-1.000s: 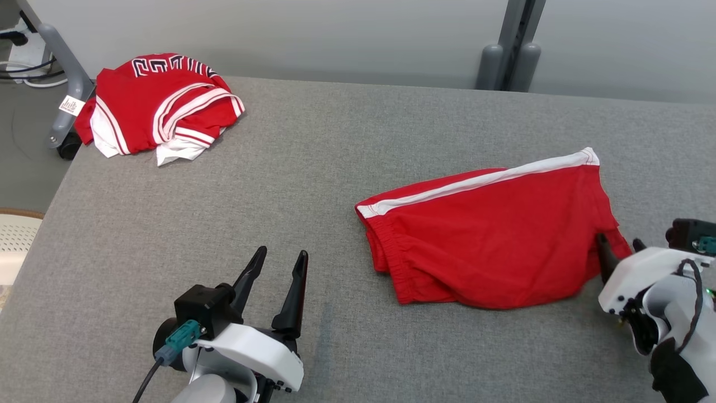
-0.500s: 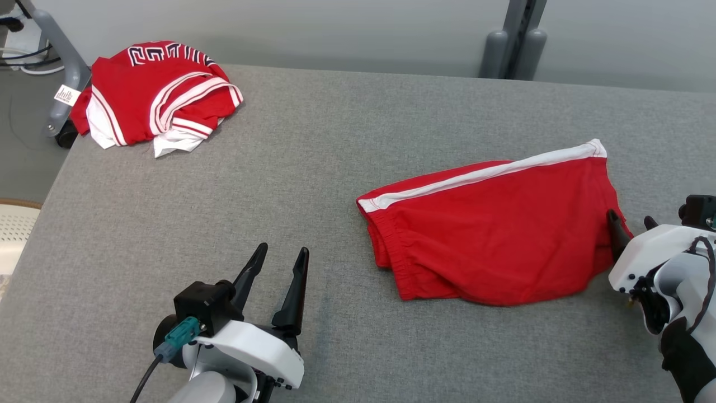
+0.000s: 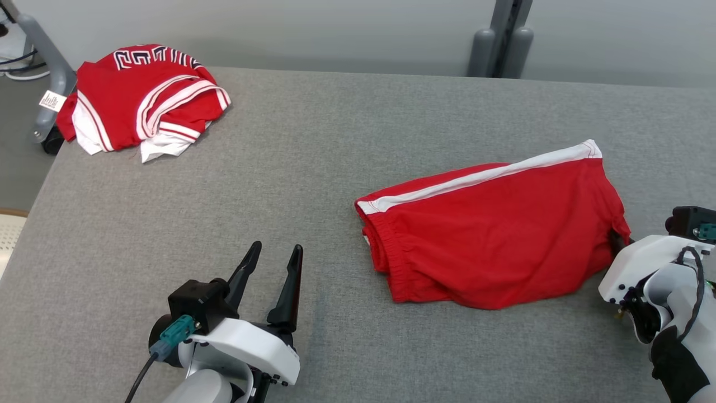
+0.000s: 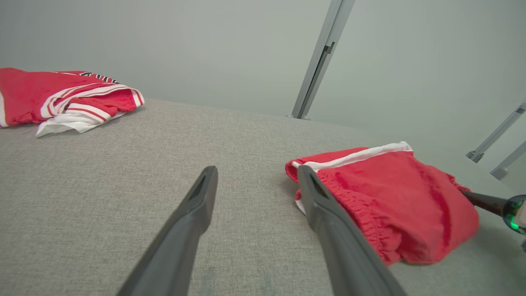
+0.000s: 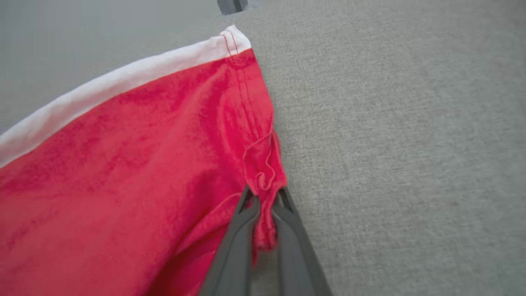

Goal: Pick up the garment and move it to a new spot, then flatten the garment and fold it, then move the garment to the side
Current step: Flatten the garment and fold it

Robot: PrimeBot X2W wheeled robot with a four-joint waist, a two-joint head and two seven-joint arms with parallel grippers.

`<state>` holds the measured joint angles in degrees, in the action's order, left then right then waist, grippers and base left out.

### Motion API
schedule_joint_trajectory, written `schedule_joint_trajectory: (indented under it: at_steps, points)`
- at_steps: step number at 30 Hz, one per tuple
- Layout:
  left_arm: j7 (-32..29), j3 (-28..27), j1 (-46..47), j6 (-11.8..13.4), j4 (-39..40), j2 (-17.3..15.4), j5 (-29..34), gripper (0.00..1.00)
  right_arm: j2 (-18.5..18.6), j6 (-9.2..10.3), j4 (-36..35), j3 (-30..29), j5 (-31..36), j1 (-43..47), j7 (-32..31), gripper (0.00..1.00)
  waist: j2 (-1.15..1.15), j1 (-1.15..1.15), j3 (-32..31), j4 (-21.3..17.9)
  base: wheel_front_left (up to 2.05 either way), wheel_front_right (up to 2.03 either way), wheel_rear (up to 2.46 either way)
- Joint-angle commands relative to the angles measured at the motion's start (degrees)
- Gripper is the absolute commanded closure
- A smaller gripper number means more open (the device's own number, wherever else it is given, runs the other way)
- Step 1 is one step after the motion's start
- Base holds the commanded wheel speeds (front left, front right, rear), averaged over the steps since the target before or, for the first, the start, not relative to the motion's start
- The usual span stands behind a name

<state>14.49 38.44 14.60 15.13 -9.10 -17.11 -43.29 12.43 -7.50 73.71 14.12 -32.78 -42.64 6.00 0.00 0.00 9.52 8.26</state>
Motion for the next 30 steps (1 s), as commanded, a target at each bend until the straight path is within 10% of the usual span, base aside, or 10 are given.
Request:
schedule_joint_trajectory:
  at_steps: [1, 30]
  points:
    - [0.39, -0.35, 0.66, -0.09, -0.15, -0.11, 0.19, 0.00, 0.21, 0.01, 0.26, -0.43, -0.56, 0.68, 1.18, 1.00, 0.00, 0.00, -0.41, -0.59, 0.00, 0.00, 0.00]
    - [0.75, -2.52, -3.42, -1.25, -1.67, 1.52, 0.19, 0.00, -0.14, 0.00, -11.65, -3.49, -10.03, 10.42, 8.85, 1.00, 0.00, 0.00, -7.11, -4.15, 0.00, 0.00, 0.00]
